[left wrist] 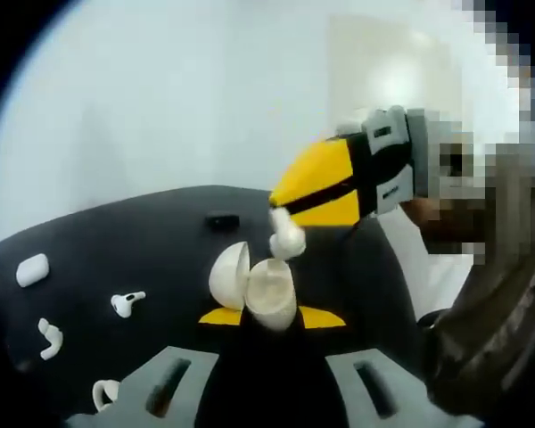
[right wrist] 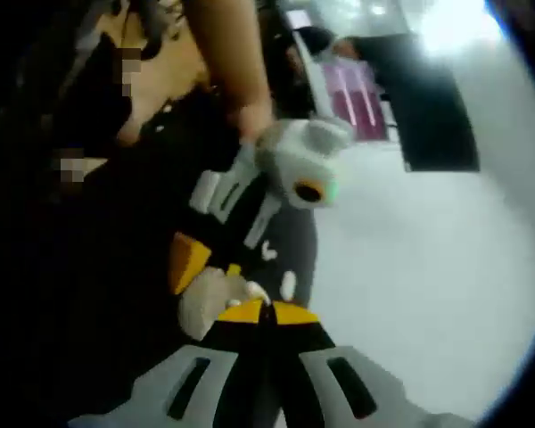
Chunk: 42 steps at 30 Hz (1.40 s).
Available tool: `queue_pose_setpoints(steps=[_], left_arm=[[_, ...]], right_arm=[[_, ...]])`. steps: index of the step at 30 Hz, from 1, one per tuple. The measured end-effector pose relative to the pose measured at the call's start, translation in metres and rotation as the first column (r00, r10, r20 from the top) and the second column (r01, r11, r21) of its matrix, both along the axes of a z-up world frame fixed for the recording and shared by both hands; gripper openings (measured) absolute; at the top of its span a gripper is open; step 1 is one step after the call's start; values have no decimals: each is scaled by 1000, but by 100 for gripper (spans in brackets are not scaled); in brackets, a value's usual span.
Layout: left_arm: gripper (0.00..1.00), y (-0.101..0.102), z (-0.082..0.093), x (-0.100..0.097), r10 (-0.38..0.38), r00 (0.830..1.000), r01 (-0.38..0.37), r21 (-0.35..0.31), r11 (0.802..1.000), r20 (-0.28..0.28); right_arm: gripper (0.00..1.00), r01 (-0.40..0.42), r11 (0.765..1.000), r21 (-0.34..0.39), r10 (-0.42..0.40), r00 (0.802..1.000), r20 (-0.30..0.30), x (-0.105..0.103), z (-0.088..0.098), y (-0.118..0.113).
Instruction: Pick up three earphones and place each one into its charging case using tactile feedback, ensure that each earphone is properly inserted and securely positioned inside the case.
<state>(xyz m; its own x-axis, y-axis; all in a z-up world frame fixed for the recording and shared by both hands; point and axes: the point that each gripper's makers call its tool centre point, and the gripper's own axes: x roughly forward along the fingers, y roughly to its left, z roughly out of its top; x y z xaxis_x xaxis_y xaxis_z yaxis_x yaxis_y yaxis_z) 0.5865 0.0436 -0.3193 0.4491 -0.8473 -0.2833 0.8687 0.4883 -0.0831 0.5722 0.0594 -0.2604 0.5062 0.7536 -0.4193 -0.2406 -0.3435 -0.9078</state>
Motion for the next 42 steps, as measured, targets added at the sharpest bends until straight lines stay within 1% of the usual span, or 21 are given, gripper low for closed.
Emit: queue_pose_setpoints(steps=[2,6,7,11,13,15,23,25,27,30,32,33,34,35,36,37,38,39,40,41,42], left_arm=[[18,0,0,0,0,1000,0,5,1000,8],[18,3,-1,3,-1,1000,1,6,1000,13],[18,4,-1,4,-1,1000,1,6,1000,13],[18,4,0,4,-3,1000,3,9,1000,20],[18,5,0,5,-3,1000,3,9,1000,20],[18,2,0,2,-4,1000,3,12,1000,24],[18,2,1,3,-4,1000,4,13,1000,28],[18,3,1,5,-5,1000,5,15,1000,31],[18,4,0,5,-5,999,4,18,1000,32],[18,0,1,1,-5,999,4,21,1000,35],[18,0,1,1,-4,999,3,23,1000,36],[18,0,1,1,-4,999,3,23,1000,37],[18,1,1,2,-3,999,2,24,1000,37],[18,1,1,2,-3,999,2,25,1000,40],[18,-1,1,0,-4,999,3,26,1000,42],[18,-2,1,-1,-5,999,4,27,1000,44],[18,-2,1,-1,-5,999,4,26,1000,44],[18,-2,1,-2,-5,999,4,26,1000,43],[18,0,1,0,-5,999,4,28,1000,46],[18,0,1,1,-6,999,4,29,1000,50],[18,1,1,1,-6,999,4,30,1000,52]], right_arm=[[5,-6,1000,-15,6,1000,7,-1,-2,3],[5,-14,997,-74,17,999,46,0,-7,5],[5,-17,995,-94,22,999,46,-1,-9,5],[5,-33,993,-112,36,999,32,-4,-14,7],[5,-30,991,-129,35,999,40,-5,-16,8],[5,-11,981,-191,25,998,66,0,-22,3],[5,-27,979,-200,42,997,72,-1,-24,3],[6,-27,981,-191,41,997,69,-3,-23,2],[7,-19,988,-156,25,999,40,-3,-20,0],[10,-7,996,-89,4,999,-38,-6,-13,-2],[10,-11,1000,-2,11,996,-94,-10,0,-3],[10,-6,999,42,11,991,-136,-11,6,-4],[9,12,995,99,7,980,-196,-10,11,-9],[9,31,991,131,2,970,-242,-7,13,-11],[9,57,985,161,-6,952,-305,-5,15,-14],[9,82,979,184,-12,936,-352,-1,16,-17],[7,112,975,191,-30,921,-388,5,14,-19],[6,131,975,179,-42,901,-433,7,9,-21],[6,154,973,172,-53,873,-484,10,2,-21],[6,177,970,167,-59,837,-544,11,-5,-21],[6,201,967,157,-63,784,-617,12,-13,-19]])
